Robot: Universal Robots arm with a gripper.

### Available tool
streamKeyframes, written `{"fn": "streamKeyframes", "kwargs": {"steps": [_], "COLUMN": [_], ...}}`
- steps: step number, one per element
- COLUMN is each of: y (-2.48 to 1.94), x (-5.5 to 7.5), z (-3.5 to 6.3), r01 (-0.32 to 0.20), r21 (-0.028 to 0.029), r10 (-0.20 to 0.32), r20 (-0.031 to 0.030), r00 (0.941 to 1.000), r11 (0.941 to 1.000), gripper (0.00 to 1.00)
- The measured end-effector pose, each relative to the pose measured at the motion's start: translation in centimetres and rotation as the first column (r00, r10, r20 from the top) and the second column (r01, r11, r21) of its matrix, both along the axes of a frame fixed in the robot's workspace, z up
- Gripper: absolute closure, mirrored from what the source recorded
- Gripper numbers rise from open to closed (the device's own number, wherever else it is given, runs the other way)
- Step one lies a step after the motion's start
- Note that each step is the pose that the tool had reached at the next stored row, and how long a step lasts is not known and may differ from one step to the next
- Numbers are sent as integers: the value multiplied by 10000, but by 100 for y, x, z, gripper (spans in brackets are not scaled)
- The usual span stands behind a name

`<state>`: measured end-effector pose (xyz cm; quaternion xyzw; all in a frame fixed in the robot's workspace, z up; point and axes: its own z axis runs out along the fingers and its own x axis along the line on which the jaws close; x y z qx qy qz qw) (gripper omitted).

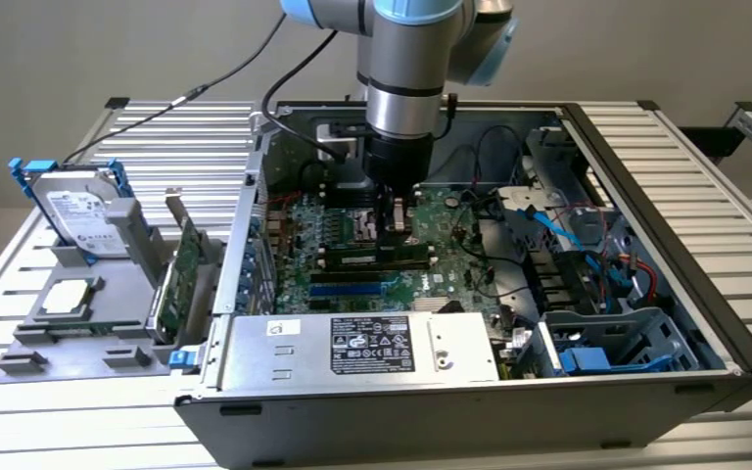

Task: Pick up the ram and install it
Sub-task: 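Insert the ram into the slot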

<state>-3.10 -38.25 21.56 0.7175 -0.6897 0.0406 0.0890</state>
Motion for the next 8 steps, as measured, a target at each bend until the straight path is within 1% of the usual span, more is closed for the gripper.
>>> {"fn": "streamKeyframes", "kwargs": {"steps": [3, 4, 8], "y": [24, 26, 27], "x": [0, 0, 0], "z": [-9, -12, -23], "r01": [-58, -76, -95], "r21": [-6, -14, -124], "r10": [58, 76, 95], "r20": [0, 0, -6], "r00": [10000, 10000, 10000], "r11": [10000, 10000, 9999], "gripper": [86, 86, 86]}}
